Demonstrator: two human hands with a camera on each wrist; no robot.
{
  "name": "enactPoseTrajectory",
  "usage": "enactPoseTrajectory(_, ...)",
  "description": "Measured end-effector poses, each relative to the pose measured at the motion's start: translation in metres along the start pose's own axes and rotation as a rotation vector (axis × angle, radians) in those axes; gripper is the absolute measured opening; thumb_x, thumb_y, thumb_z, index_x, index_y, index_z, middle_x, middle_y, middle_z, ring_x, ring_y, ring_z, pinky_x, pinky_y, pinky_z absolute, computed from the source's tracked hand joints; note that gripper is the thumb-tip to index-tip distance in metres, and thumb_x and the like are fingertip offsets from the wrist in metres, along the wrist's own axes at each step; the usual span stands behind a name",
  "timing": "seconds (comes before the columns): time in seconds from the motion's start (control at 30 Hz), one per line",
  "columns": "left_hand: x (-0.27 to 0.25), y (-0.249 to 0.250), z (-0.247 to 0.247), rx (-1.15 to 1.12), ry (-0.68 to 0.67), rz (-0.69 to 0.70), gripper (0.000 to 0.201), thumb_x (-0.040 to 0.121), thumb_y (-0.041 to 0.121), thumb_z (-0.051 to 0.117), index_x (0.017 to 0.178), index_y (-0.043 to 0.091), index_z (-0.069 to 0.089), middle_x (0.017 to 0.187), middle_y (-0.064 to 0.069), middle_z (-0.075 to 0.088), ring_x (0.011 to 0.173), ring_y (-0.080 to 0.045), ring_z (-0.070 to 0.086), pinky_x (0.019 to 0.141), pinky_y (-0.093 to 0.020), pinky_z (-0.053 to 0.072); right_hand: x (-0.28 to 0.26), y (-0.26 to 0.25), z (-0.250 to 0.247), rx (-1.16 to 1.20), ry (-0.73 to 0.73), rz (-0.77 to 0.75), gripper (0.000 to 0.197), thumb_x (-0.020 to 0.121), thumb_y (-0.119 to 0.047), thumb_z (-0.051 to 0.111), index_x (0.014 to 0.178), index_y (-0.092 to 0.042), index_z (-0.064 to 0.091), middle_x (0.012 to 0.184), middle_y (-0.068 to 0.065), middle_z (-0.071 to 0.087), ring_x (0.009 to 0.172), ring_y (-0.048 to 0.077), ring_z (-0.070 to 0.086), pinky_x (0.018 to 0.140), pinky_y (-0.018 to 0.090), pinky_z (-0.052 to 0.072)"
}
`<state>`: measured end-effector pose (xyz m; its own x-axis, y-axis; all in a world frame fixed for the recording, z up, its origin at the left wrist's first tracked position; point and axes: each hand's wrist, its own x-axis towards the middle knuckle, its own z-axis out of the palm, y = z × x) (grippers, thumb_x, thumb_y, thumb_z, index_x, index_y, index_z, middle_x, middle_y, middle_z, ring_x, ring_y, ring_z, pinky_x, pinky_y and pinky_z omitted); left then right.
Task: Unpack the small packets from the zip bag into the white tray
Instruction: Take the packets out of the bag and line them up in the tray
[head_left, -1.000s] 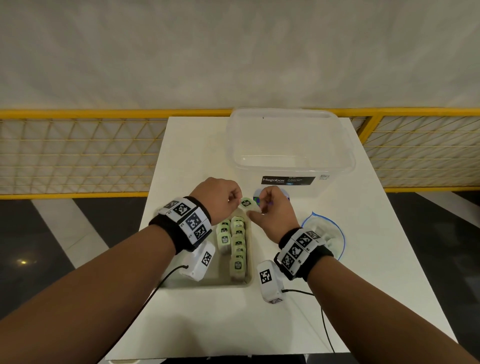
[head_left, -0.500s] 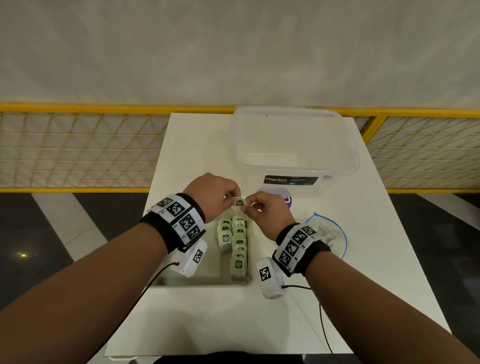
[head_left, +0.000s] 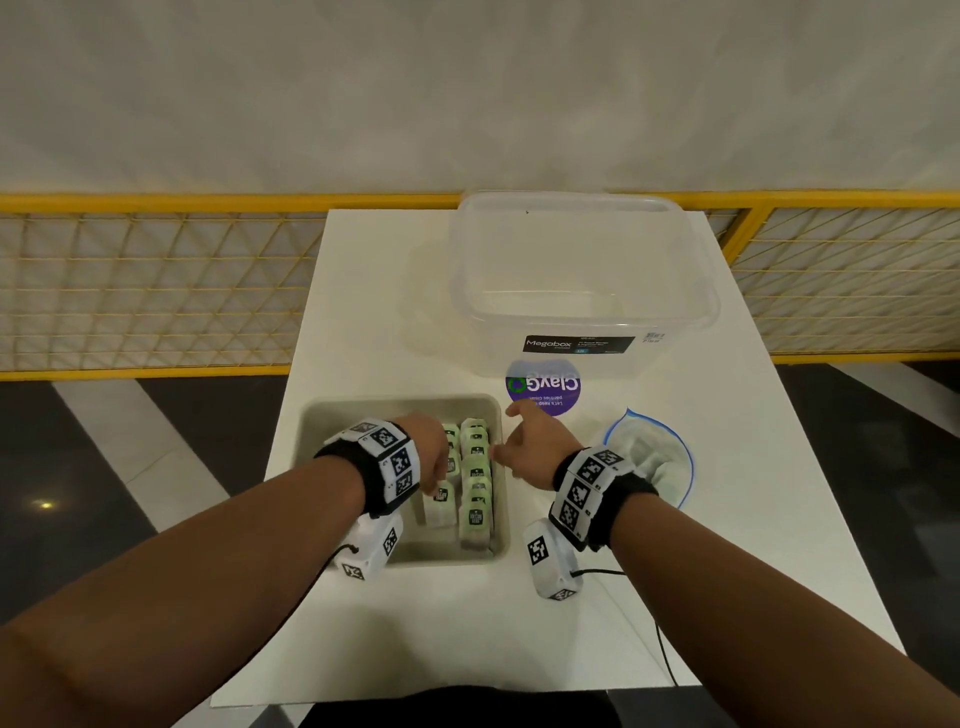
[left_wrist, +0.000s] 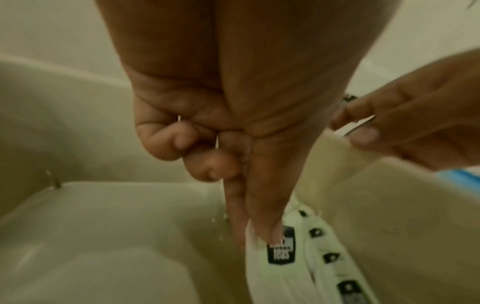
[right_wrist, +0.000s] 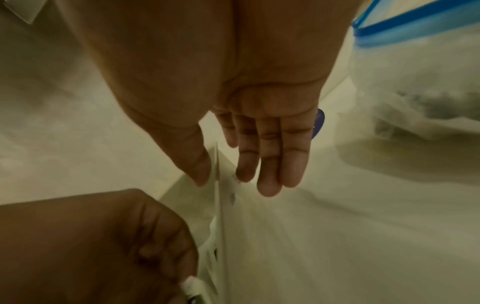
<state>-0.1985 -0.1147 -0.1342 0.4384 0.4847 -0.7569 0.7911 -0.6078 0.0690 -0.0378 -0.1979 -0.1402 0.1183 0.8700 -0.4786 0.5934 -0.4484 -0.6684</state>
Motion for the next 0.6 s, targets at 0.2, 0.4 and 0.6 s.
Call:
enactPoseTrajectory(0.2,0.118,-0.046,0.044,0.111,-0.011,-0.112,0.027,0.048,0.041,0.08,0.063,0.023,0.066,0.059,0.009,0.064,0.051,-0.014,0.063,0.056,-0.032,0.059,-0.001,0.001,0.004,0.077,-0.049,-0.009,0.034,0.09,-0.015,0.059,0.119,-0.013,0.042,0.069,0.0,0.061,0.059,0.023,0.067,0.067,0.04,0.059)
enactPoseTrajectory(0.4,0.052,-0.01,0.009,0.178,0.106,-0.065,0.019,0.071,0.042,0.076,0.079,0.025,0.073,0.077,0.008,0.068,0.068,-0.016,0.066,0.065,-0.026,0.055,-0.002,0.004,0.003,0.14,-0.038,-0.012,0.039,0.093,-0.02,0.057,0.125,-0.015,0.037,0.076,0.002,0.062,0.062,0.024,0.067,0.064,0.036,0.056)
enactPoseTrajectory(0.6,-0.007,0.024,-0.043,-0.1,0.32,-0.102,0.025,0.086,0.038,0.058,0.089,0.018,0.071,0.09,-0.003,0.069,0.08,-0.024,0.064,0.072,-0.03,0.052,-0.014,0.028,-0.039,0.187,0.08,-0.057,0.025,0.094,-0.02,0.052,0.118,-0.017,0.05,0.091,0.004,0.066,0.056,0.018,0.064,0.057,0.029,0.05)
